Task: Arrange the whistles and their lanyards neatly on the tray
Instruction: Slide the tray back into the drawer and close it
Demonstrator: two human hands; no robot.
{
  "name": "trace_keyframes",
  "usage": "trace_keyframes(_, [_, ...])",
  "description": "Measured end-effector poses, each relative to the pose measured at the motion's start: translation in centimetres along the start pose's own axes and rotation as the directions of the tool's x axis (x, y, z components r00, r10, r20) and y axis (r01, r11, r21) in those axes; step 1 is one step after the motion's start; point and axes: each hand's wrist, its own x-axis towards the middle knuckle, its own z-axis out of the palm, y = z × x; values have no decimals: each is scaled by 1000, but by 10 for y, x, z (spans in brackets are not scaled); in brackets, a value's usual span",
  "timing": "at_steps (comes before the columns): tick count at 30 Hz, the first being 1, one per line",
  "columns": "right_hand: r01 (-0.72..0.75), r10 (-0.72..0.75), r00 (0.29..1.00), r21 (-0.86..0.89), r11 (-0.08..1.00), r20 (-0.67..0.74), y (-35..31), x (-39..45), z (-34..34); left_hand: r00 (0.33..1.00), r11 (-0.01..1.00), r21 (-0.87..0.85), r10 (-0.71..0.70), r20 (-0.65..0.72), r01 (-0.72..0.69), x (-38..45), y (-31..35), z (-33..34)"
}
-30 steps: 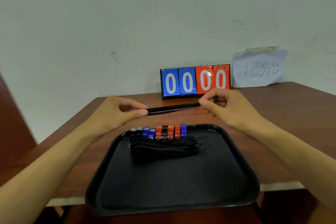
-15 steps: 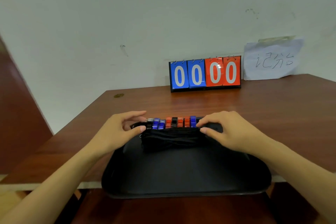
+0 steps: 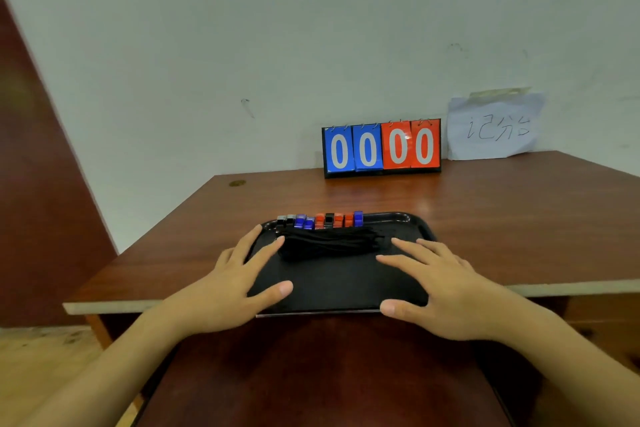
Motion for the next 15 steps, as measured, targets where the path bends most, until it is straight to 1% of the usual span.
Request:
trace_keyframes(3, [25,-25,997,5,1000,-68,2,-9,2,994,993,112,36,-99,-25,-13,10,7])
trace_keyframes(4, [19,-19,997,-3,1000,-73,4,-13,2,993,989,149,38,-112,-21,-19,12,7])
trace_keyframes(8, [-43,43,997,11,999,-62,21,-22,1,997,990,139,14,-81,-3,-29,4,-2])
trace_keyframes(12, [4,-2,997,20,1000,-75,11,-10,0,995,983,164,87,-52,-77,-23,6,3])
trace_keyframes(15, [27,-30,996,-34,999,-83,-1,-6,14,992,975,200,113,-50,-101,-19,11,18])
